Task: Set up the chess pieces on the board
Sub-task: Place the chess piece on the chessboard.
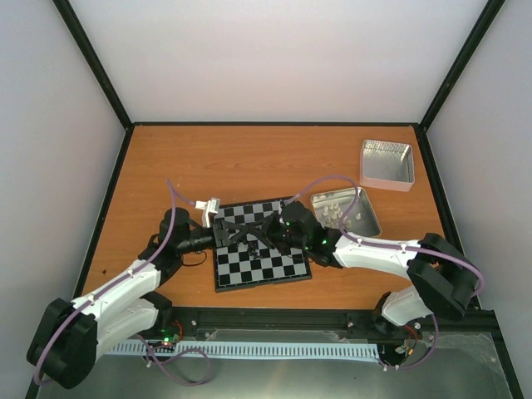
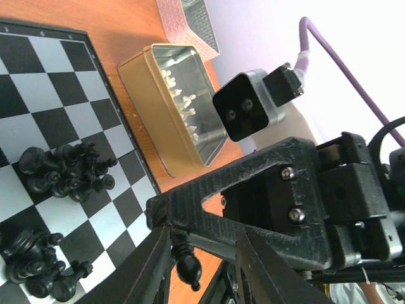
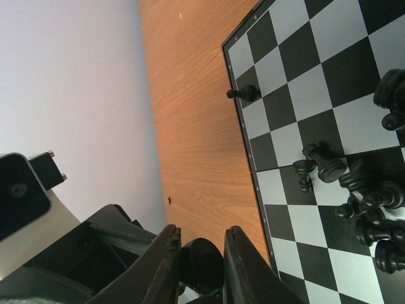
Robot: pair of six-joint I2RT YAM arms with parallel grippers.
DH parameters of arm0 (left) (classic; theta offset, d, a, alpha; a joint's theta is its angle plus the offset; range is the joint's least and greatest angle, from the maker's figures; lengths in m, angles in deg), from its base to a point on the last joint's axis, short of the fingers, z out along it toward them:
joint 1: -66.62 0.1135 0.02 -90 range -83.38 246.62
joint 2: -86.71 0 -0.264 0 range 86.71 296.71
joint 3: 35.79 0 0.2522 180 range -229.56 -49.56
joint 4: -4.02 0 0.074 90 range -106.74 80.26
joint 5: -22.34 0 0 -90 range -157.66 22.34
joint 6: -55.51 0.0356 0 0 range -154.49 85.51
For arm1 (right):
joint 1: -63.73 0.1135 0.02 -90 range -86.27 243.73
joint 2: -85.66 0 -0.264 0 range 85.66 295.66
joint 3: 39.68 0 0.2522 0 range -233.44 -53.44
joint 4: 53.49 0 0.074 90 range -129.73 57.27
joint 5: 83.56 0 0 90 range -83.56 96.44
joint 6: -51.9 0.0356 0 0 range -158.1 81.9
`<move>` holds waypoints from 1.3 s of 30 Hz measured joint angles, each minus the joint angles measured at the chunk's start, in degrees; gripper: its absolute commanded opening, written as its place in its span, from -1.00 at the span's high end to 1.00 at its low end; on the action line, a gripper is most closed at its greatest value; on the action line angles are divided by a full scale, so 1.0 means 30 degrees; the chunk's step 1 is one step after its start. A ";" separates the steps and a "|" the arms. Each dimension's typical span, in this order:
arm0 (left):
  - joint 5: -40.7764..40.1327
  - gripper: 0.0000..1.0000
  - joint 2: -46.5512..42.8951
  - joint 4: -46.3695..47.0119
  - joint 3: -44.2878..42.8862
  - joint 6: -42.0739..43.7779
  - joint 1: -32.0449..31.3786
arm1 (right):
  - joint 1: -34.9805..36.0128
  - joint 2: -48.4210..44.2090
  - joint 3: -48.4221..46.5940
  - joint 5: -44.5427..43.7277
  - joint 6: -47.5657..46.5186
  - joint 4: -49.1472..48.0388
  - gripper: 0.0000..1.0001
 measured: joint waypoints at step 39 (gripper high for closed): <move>-0.7446 0.93 0.6601 -1.7639 -1.0688 0.8546 -0.0066 | -0.0605 -0.3461 -0.0576 -0.4313 -0.3548 0.6521 -0.29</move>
